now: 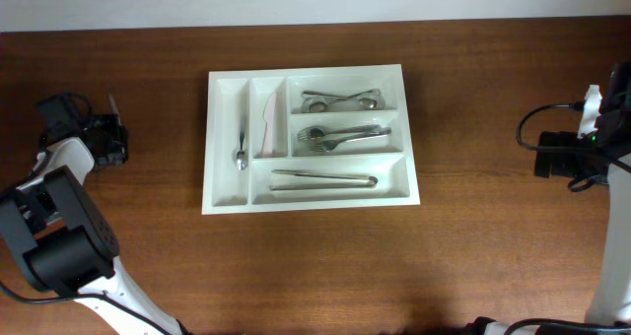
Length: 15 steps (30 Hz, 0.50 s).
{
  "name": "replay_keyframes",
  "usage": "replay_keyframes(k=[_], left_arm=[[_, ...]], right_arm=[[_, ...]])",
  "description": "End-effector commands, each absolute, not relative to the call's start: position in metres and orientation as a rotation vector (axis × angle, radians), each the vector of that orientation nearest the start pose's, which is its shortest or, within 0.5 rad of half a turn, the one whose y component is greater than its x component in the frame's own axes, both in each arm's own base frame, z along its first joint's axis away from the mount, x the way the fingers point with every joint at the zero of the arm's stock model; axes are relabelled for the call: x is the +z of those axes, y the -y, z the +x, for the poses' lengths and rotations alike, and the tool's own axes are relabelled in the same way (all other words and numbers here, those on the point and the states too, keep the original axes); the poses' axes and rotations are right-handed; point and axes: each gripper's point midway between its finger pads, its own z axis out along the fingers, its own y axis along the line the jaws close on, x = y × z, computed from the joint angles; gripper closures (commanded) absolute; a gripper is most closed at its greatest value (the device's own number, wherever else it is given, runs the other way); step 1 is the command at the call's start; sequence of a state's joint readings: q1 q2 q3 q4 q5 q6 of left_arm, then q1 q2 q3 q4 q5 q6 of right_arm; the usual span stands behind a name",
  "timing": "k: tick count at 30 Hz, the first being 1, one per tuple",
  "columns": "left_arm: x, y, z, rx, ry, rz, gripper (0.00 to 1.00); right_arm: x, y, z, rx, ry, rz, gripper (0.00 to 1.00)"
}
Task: Pack container
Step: 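Lift the silver spoon with the left gripper and carry it right toward the tray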
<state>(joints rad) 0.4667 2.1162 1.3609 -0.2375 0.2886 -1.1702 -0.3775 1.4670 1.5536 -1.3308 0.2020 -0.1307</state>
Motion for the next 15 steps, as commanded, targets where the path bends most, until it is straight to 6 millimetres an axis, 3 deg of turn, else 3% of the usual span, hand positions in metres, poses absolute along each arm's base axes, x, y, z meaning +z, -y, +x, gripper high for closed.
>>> replay_keyframes(k=[1, 8, 15], left_arm=[[0.026, -0.183, 0.487, -0.653, -1.938, -1.713, 0.98], [0.062, -0.178, 0.514, -0.692, -2.055, -1.357, 0.98], [0.098, -0.161, 0.532, -0.814, -2.096, -1.069, 0.98]], right_arm=[[0.234, 0.149, 0.271, -0.423, -2.8, 0.419, 0.01], [0.234, 0.149, 0.271, -0.423, -2.8, 0.419, 0.01], [0.234, 0.149, 0.271, -0.423, -2.8, 0.419, 0.01]])
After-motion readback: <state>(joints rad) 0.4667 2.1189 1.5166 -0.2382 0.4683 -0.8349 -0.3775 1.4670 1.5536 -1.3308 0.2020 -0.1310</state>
